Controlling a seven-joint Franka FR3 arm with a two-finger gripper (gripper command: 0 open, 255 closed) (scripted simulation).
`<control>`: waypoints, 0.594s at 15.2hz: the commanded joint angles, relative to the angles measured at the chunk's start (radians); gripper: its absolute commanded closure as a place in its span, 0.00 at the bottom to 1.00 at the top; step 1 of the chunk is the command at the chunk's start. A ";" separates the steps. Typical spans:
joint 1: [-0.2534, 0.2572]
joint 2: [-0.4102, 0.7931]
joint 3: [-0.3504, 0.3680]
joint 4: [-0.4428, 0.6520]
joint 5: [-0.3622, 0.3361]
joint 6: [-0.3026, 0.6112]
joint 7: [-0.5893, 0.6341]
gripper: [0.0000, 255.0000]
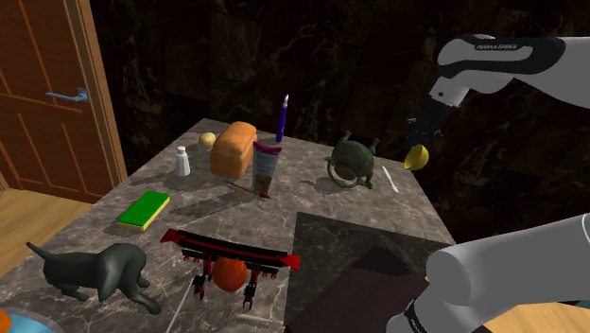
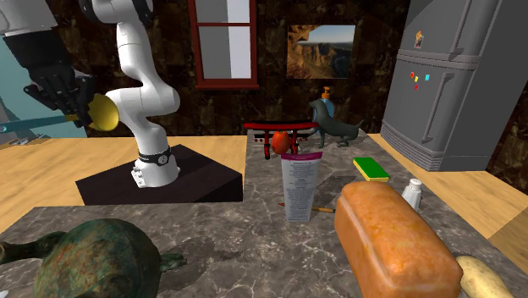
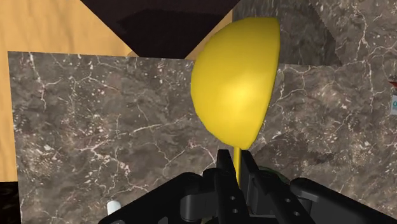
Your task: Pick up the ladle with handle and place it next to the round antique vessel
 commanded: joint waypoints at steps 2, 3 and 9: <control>-0.021 0.024 -0.048 0.027 -0.019 -0.010 -0.065 1.00; -0.021 0.024 -0.049 0.013 -0.019 0.003 -0.067 1.00; -0.023 0.025 -0.054 -0.066 -0.021 0.083 -0.077 1.00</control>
